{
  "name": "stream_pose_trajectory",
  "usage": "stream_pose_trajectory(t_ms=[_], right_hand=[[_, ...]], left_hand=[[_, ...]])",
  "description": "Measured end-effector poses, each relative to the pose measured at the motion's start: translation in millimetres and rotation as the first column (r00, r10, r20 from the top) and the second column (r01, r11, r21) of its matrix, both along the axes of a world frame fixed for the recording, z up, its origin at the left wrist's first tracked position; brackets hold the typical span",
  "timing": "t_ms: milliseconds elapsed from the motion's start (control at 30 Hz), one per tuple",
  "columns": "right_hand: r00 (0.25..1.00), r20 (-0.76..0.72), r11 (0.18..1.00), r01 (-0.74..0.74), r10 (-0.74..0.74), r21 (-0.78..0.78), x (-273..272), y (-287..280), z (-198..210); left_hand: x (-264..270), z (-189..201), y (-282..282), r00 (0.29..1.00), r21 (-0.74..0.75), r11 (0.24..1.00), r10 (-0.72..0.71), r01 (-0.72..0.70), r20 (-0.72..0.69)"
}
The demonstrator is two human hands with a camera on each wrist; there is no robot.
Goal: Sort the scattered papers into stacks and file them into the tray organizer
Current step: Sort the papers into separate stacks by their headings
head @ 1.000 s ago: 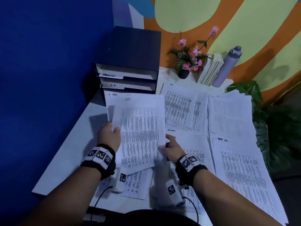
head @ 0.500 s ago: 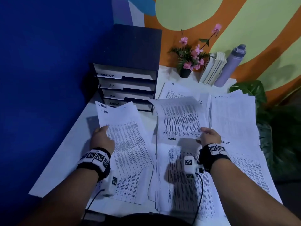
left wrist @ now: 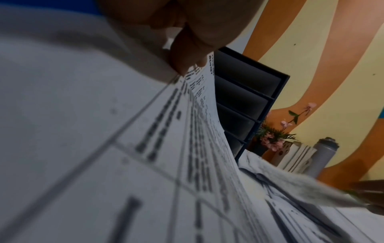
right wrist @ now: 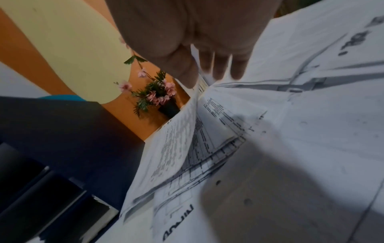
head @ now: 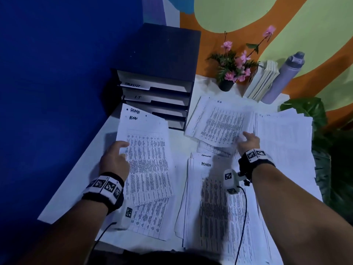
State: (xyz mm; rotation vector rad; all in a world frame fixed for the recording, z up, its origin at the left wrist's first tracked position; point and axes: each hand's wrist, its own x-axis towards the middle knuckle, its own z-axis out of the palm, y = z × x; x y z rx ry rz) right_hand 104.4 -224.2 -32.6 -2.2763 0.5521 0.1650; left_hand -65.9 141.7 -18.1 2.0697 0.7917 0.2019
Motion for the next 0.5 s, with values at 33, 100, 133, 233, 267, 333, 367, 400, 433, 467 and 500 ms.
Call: stream_pose_trajectory(t_ms=[33, 100, 133, 233, 267, 333, 367, 400, 433, 467, 500], right_hand=[[1.000, 0.010, 0.999, -0.009, 0.009, -0.041, 0, 1, 3], [0.998, 0.047, 0.998, -0.045, 0.047, -0.032, -10, 10, 6], [0.995, 0.071, 0.997, -0.078, 0.077, 0.018, -18, 18, 7], [0.987, 0.074, 0.913, -0.160, 0.143, 0.376, -56, 51, 7], [0.983, 0.061, 0.864, -0.183, 0.175, 0.470, -68, 61, 7], [0.964, 0.054, 0.807, -0.250, 0.262, 0.535, -87, 77, 4], [0.960, 0.059, 0.801, -0.262, 0.274, 0.539, -94, 83, 3], [0.966, 0.066, 0.805, -0.244, 0.249, 0.541, -100, 86, 2], [0.980, 0.073, 0.809, -0.195, 0.186, 0.554, -106, 87, 2], [0.990, 0.074, 0.832, -0.144, 0.123, 0.536, -110, 86, 0], [0.994, 0.081, 0.866, -0.107, 0.077, 0.488, -114, 82, -2]], left_hand=[[0, 2, -1, 1.000, -0.011, 1.000, 0.003, -0.003, 0.010], [2, 7, -5, 1.000, -0.022, 1.000, 0.000, 0.000, 0.018], [3, 10, -8, 1.000, -0.028, 1.000, -0.006, 0.007, 0.028], [7, 16, -22, 0.998, -0.088, 0.995, -0.036, 0.040, 0.054], [9, 18, -29, 0.997, -0.122, 0.991, -0.050, 0.058, 0.064], [11, 19, -43, 0.990, -0.155, 0.981, -0.107, 0.121, 0.094], [12, 19, -50, 0.985, -0.156, 0.976, -0.138, 0.154, 0.105], [13, 15, -57, 0.980, -0.155, 0.970, -0.169, 0.185, 0.107], [14, 10, -63, 0.976, -0.161, 0.965, -0.191, 0.207, 0.109], [15, 3, -66, 0.973, -0.173, 0.960, -0.204, 0.220, 0.106], [15, -4, -69, 0.974, -0.183, 0.959, -0.203, 0.218, 0.101]])
